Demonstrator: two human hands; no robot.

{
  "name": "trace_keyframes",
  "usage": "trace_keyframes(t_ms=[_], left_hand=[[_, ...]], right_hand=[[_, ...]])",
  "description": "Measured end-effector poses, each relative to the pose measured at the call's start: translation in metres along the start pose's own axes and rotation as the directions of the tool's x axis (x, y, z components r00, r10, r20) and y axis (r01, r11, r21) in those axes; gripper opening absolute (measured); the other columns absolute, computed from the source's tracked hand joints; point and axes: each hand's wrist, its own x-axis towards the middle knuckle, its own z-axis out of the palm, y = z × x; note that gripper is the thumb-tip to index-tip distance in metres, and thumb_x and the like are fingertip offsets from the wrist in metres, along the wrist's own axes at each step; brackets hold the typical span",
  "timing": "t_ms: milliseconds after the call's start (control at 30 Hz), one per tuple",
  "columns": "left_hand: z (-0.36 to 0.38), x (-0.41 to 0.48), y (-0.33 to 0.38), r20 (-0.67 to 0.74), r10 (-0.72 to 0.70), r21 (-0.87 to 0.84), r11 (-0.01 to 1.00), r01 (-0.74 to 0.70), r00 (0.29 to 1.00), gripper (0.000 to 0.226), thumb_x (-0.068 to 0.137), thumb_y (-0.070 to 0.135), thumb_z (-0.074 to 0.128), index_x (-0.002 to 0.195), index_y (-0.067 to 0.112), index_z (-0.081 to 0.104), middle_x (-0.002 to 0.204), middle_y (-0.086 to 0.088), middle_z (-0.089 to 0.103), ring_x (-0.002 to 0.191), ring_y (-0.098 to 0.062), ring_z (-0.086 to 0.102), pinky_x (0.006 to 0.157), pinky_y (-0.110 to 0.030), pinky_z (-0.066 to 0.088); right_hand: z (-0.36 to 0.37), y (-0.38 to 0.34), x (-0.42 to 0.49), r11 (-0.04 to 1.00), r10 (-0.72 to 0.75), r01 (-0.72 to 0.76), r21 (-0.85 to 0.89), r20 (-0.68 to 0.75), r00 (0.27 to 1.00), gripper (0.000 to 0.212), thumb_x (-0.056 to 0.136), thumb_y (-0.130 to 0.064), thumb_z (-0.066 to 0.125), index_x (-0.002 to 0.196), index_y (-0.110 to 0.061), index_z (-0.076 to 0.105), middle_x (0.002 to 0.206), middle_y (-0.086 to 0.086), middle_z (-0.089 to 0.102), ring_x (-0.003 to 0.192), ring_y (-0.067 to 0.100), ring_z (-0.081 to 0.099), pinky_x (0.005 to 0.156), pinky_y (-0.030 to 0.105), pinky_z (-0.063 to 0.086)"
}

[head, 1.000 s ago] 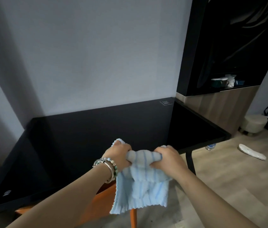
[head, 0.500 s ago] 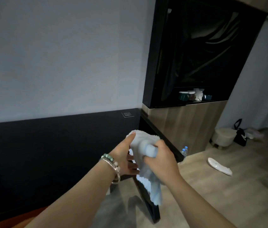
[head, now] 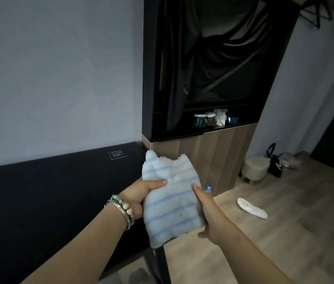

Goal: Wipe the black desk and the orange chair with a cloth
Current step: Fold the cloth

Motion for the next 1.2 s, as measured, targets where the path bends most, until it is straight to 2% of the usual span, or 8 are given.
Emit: trace_keyframes(t_ms=[100, 233, 333, 467, 567, 767, 1000, 1200], left_hand=[[0.011, 0.048, 0.017, 0.057, 0.027, -0.021, 0.999, -0.026, 0.998, 0.058, 0.067, 0.009, 0.071, 0.123, 0.011, 0.056, 0.109, -0.019, 0.068, 0.094, -0.034, 0.068, 0.070, -0.047, 0.057], [0.016, 0.107, 0.029, 0.062, -0.010, -0.050, 0.999, 0.014, 0.998, 0.057, 0.067, 0.016, 0.072, 0.121, 0.009, 0.057, 0.115, -0.021, 0.065, 0.100, -0.036, 0.065, 0.076, -0.049, 0.056], [0.016, 0.150, 0.031, -0.037, -0.042, -0.036, 0.999, 0.041, 0.998, 0.057, 0.069, 0.021, 0.077, 0.121, 0.006, 0.059, 0.113, -0.019, 0.066, 0.103, -0.035, 0.064, 0.080, -0.046, 0.054], [0.028, 0.203, 0.031, -0.129, -0.081, -0.047, 0.996, 0.076, 0.988, 0.065, 0.062, 0.029, 0.080, 0.120, 0.008, 0.060, 0.114, -0.016, 0.067, 0.107, -0.034, 0.062, 0.091, -0.049, 0.049], [0.044, 0.245, 0.031, -0.197, -0.115, -0.087, 0.991, 0.100, 0.974, 0.065, 0.062, 0.038, 0.080, 0.118, 0.009, 0.061, 0.117, -0.014, 0.065, 0.107, -0.034, 0.061, 0.089, -0.050, 0.049], [0.102, 0.342, 0.021, -0.229, -0.069, -0.266, 0.964, 0.005, 0.971, 0.051, 0.076, 0.030, 0.068, 0.117, 0.002, 0.061, 0.108, -0.019, 0.068, 0.102, -0.033, 0.064, 0.086, -0.043, 0.051], [0.143, 0.409, 0.037, -0.356, -0.059, -0.337, 0.939, -0.069, 0.933, 0.035, 0.085, 0.028, 0.060, 0.107, 0.001, 0.064, 0.094, -0.019, 0.071, 0.085, -0.032, 0.068, 0.072, -0.040, 0.053], [0.126, 0.449, 0.062, -0.374, 0.001, -0.303, 0.945, -0.123, 0.927, 0.014, 0.076, 0.015, 0.060, 0.086, 0.004, 0.062, 0.072, -0.011, 0.069, 0.065, -0.024, 0.069, 0.058, -0.034, 0.054]], right_hand=[[-0.020, -0.018, 0.037, 0.974, 0.111, -0.143, 0.177, 0.176, 0.978, 0.058, 0.081, -0.069, 0.046, 0.116, -0.026, 0.064, 0.110, 0.008, 0.070, 0.104, 0.032, 0.065, 0.094, 0.054, 0.046], [-0.036, -0.040, 0.085, 0.846, 0.125, -0.283, 0.452, 0.348, 0.929, 0.072, 0.071, -0.058, 0.070, 0.125, -0.012, 0.058, 0.113, 0.017, 0.067, 0.095, 0.034, 0.068, 0.075, 0.044, 0.055], [-0.056, -0.052, 0.119, 0.813, 0.019, -0.170, 0.557, 0.265, 0.964, 0.063, 0.068, -0.040, 0.074, 0.119, -0.004, 0.060, 0.105, 0.019, 0.069, 0.083, 0.032, 0.070, 0.069, 0.039, 0.054], [-0.095, -0.069, 0.172, 0.819, -0.032, -0.027, 0.573, 0.092, 0.995, 0.050, 0.081, -0.034, 0.056, 0.121, -0.004, 0.059, 0.110, 0.019, 0.068, 0.099, 0.031, 0.066, 0.080, 0.039, 0.049], [-0.122, -0.091, 0.209, 0.825, -0.053, 0.010, 0.565, 0.060, 0.997, 0.038, 0.085, -0.031, 0.056, 0.111, -0.004, 0.064, 0.101, 0.018, 0.071, 0.089, 0.031, 0.067, 0.065, 0.038, 0.052], [-0.201, -0.142, 0.286, 0.831, -0.032, -0.051, 0.554, 0.139, 0.990, 0.030, 0.084, -0.027, 0.056, 0.100, -0.003, 0.066, 0.080, 0.014, 0.070, 0.067, 0.024, 0.065, 0.059, 0.029, 0.047], [-0.258, -0.181, 0.361, 0.910, 0.008, -0.118, 0.398, 0.267, 0.964, 0.032, 0.093, -0.025, 0.050, 0.106, -0.002, 0.067, 0.094, 0.018, 0.072, 0.079, 0.026, 0.069, 0.073, 0.038, 0.050], [-0.256, -0.210, 0.421, 0.881, 0.068, -0.207, 0.426, 0.317, 0.946, 0.026, 0.093, -0.025, 0.051, 0.106, -0.007, 0.065, 0.088, 0.013, 0.073, 0.070, 0.022, 0.071, 0.062, 0.033, 0.051]])
